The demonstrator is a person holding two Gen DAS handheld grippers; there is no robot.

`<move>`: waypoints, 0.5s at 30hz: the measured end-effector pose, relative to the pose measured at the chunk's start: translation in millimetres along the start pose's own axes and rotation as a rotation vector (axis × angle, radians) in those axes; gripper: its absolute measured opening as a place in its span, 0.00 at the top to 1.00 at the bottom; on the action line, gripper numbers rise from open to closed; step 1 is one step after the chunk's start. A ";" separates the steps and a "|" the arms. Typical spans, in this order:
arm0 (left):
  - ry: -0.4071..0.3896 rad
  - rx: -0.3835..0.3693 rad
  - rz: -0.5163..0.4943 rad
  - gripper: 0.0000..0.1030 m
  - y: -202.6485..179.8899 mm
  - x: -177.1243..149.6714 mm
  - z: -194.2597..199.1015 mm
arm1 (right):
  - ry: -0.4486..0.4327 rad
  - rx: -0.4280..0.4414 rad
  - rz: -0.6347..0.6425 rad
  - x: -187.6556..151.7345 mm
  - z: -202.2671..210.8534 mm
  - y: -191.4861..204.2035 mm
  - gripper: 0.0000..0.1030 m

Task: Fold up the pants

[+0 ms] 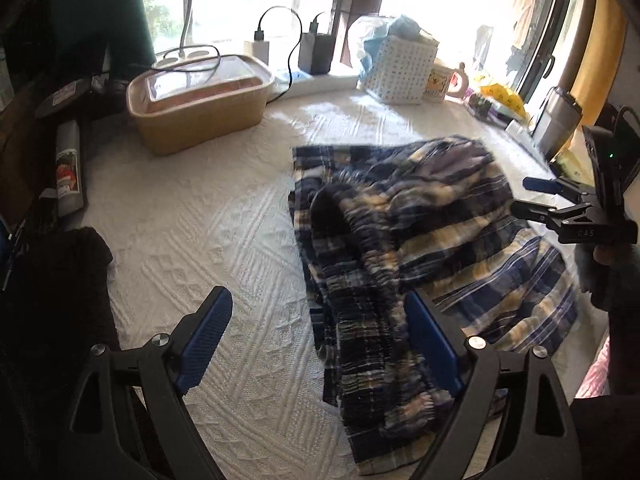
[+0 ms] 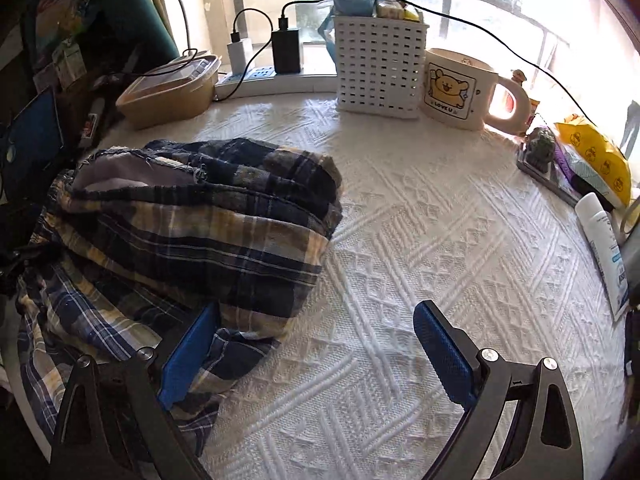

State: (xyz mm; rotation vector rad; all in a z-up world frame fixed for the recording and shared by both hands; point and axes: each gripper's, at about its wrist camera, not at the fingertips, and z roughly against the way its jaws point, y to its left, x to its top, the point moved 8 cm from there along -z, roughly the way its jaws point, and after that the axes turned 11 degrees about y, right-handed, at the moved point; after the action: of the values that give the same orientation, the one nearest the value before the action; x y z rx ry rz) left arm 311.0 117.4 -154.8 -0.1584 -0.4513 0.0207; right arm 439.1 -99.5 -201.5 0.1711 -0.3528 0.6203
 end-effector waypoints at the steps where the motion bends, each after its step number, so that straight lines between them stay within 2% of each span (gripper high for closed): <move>1: -0.031 -0.026 -0.006 0.14 -1.6 5.4 11.6 | -0.021 0.019 -0.017 1.9 8.5 -3.4 0.05; 3: -0.094 -0.071 -0.020 0.14 -3.6 18.0 32.8 | -0.079 0.059 -0.016 8.5 28.5 -4.8 0.05; 5: -0.137 -0.066 -0.048 0.14 -4.0 32.6 41.3 | -0.125 0.065 0.021 17.8 40.7 -2.2 0.05; 8: -0.107 0.003 -0.092 0.14 -1.8 53.9 20.3 | -0.127 0.071 0.079 37.2 35.3 5.5 0.05; 12: -0.032 0.003 -0.133 0.14 -1.5 66.7 -21.2 | -0.089 0.112 0.124 64.6 8.1 18.0 0.05; 15: -0.029 0.005 -0.137 0.14 2.5 72.0 -34.8 | -0.059 0.082 0.143 76.5 -14.1 21.5 0.05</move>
State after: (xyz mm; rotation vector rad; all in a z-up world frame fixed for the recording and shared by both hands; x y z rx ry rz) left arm 391.0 118.7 -154.9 -0.1223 -0.4899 -0.1105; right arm 487.9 -37.5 -185.0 0.2448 -0.3992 0.7725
